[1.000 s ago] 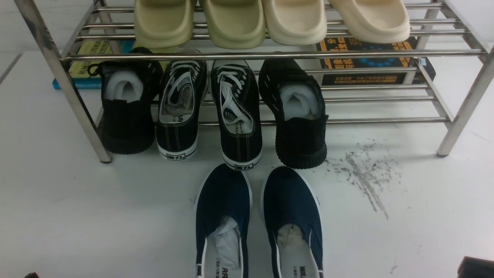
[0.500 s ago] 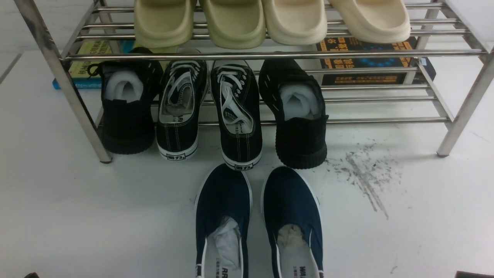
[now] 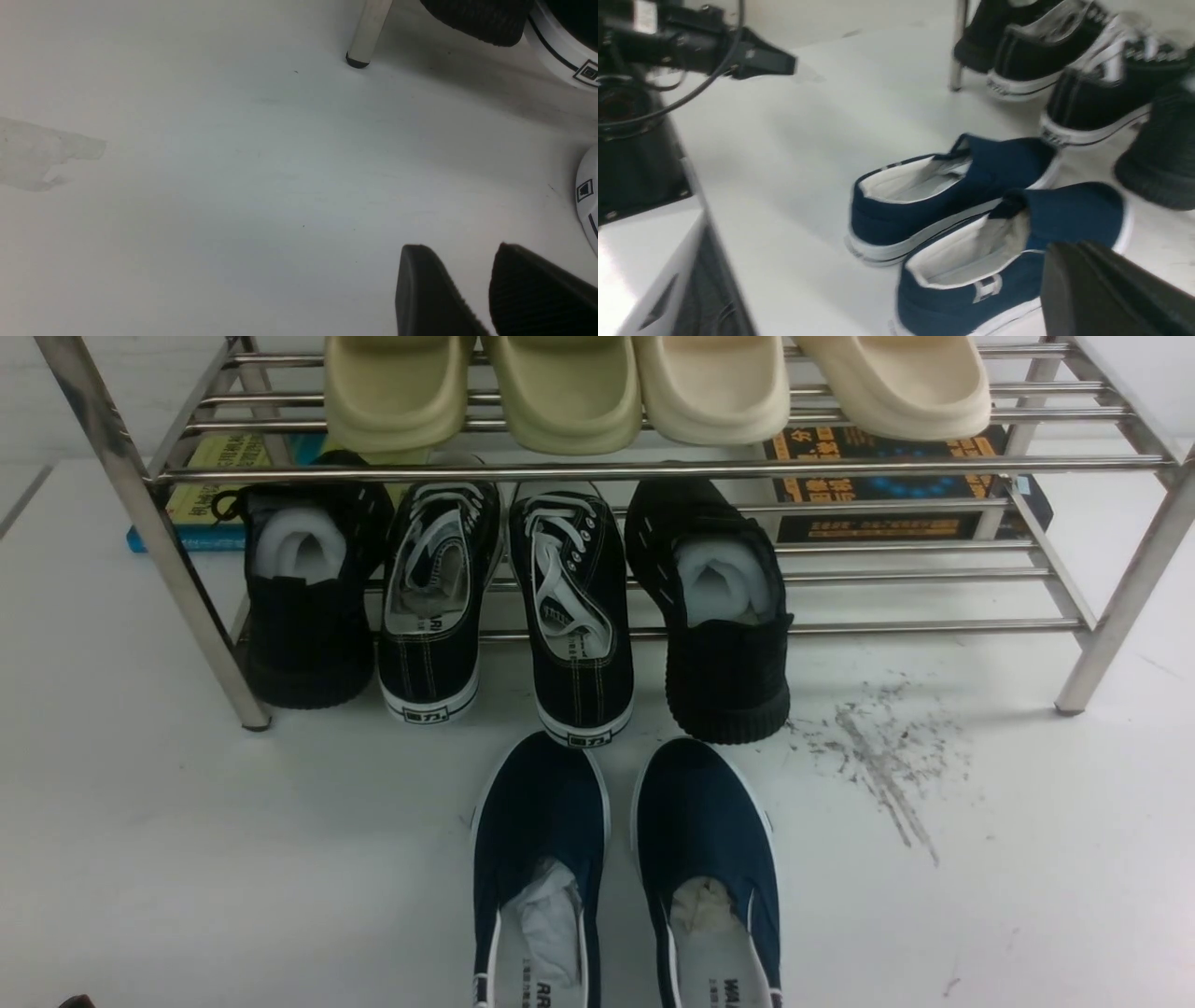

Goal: Take the shoes off the shelf with your hand on the white table.

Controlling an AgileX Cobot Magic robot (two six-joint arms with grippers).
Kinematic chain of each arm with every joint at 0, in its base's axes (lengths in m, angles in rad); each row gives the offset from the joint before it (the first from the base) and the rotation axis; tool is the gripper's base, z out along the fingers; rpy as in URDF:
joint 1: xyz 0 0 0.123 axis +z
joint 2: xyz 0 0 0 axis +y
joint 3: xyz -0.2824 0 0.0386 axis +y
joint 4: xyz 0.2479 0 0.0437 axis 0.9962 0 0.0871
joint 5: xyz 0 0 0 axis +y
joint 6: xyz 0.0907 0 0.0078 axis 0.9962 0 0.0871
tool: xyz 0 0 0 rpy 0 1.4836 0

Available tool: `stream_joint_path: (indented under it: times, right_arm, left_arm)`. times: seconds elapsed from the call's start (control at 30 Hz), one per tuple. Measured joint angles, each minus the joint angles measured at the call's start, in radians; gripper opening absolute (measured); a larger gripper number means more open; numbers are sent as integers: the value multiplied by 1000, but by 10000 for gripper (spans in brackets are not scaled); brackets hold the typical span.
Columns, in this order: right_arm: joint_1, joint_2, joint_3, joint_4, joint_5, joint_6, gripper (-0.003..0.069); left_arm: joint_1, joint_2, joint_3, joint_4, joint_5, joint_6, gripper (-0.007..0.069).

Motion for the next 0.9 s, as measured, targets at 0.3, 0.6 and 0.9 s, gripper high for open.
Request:
stream_joint_path:
  times: [0.3, 0.6, 0.9]
  right_arm:
    - [-405, -85, 141, 51, -70, -76, 30]
    - [-742, -107, 180, -6, -49, -76, 47]
    - [-919, -126, 180, -18, -37, -76, 59]
  left_arm:
    - [0, 0, 0, 0, 0, -1, 242]
    - [0, 0, 0, 0, 0, -1, 242]
    - [0, 0, 0, 0, 0, -1, 242]
